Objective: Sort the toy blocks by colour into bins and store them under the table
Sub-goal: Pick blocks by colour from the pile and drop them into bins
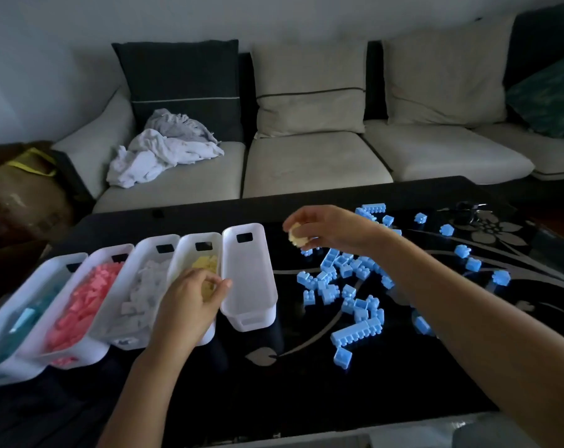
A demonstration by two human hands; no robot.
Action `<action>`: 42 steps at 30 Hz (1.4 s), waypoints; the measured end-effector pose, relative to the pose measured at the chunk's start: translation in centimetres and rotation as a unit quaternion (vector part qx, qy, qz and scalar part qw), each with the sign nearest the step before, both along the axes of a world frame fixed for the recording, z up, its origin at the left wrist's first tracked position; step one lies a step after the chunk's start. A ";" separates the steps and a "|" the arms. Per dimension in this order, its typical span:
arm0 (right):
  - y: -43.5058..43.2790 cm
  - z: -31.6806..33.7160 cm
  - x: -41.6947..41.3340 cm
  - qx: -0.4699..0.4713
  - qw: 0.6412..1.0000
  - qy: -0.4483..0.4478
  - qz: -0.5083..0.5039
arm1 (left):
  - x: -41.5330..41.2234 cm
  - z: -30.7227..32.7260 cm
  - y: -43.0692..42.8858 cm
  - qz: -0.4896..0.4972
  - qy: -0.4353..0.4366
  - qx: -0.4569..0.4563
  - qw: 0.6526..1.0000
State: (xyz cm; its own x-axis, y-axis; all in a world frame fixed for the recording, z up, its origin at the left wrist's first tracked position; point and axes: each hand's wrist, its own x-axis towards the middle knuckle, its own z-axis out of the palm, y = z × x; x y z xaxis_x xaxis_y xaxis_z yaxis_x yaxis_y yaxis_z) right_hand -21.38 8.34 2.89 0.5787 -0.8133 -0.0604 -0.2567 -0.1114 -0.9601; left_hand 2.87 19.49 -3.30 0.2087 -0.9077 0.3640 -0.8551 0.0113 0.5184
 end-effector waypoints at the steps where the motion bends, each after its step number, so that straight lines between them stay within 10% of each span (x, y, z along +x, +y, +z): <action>1: 0.2 -0.1 2.1 0.023 0.999 -0.018 0.025 | 0.4 0.4 0.2 0.023 -0.002 0.011 1.000; 11: 2.3 -1.2 15.6 0.061 0.995 0.006 0.077 | 3.2 1.5 0.9 0.115 0.058 0.057 0.990; 21: 4.5 -1.1 2.0 -0.234 0.938 0.254 0.008 | -4.9 1.0 2.6 -0.183 0.034 -0.053 0.981; 25: 7.1 -3.9 -4.5 -0.241 0.911 0.332 0.049 | -8.9 -1.7 3.7 -0.297 0.000 0.035 0.954; 33: 9.3 -8.5 -9.1 -0.327 0.865 0.381 0.008 | -13.3 -6.7 2.1 -0.246 -0.135 0.167 0.945; 42: 9.4 -11.1 -8.9 -0.390 0.842 0.369 -0.055 | -12.8 -6.9 -0.2 -0.230 -0.113 0.048 0.965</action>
State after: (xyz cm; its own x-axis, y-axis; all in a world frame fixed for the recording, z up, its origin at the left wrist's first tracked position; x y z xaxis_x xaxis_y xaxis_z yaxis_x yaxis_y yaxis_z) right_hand -30.24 17.78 -8.24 0.5359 -0.8186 0.2067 -0.8014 -0.5702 -0.1806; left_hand -9.96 19.31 -10.17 -0.2993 -0.9170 0.2637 -0.8621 0.3783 0.3372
